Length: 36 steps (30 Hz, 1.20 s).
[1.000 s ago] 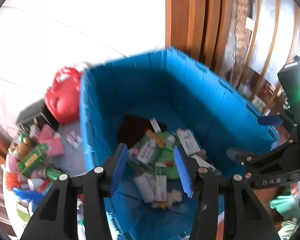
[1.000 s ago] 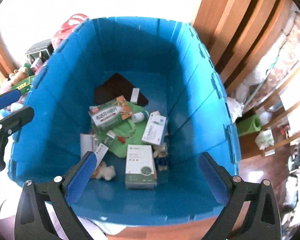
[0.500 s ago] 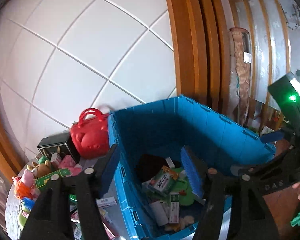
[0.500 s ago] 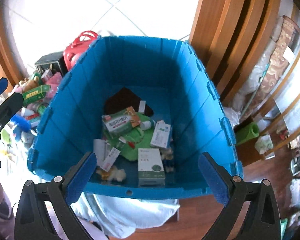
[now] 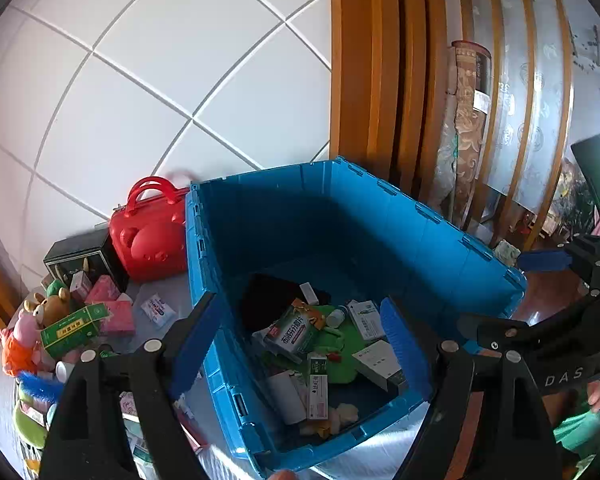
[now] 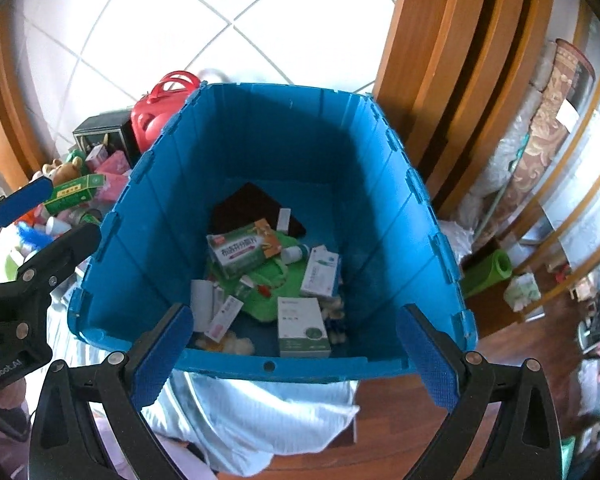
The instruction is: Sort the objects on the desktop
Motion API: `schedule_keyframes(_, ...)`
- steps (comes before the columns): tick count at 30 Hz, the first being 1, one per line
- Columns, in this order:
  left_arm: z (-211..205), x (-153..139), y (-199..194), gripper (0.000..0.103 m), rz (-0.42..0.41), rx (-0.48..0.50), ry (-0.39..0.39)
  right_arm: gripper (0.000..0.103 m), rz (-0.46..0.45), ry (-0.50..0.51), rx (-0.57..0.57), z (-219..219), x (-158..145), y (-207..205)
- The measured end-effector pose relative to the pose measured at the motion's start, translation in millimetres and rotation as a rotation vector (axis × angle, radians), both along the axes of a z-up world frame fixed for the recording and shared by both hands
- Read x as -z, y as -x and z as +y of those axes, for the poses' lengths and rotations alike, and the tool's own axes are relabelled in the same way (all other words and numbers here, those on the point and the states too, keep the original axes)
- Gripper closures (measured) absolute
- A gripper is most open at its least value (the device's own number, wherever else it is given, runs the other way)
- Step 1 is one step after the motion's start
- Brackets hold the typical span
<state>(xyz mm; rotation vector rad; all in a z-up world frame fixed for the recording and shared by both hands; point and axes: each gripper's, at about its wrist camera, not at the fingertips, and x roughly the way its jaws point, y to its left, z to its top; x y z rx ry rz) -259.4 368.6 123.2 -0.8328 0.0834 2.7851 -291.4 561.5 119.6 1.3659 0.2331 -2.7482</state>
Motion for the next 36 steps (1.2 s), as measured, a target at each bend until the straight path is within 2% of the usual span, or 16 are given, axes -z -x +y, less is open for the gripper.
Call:
schedule_keyframes(8, -4.9, 4.5, 1.4, 0.022, -0.002, -0.026, 0.0, 0.0, 0.037, 0.005, -0.01, -3.5, -0.2, -0.9)
schedule_keyframes(36, -6.8, 6.7, 6.1, 0.022, -0.015, -0.031, 0.011, 0.0, 0.034, 0.007, -0.014, -2.2, 3.7, 7.2)
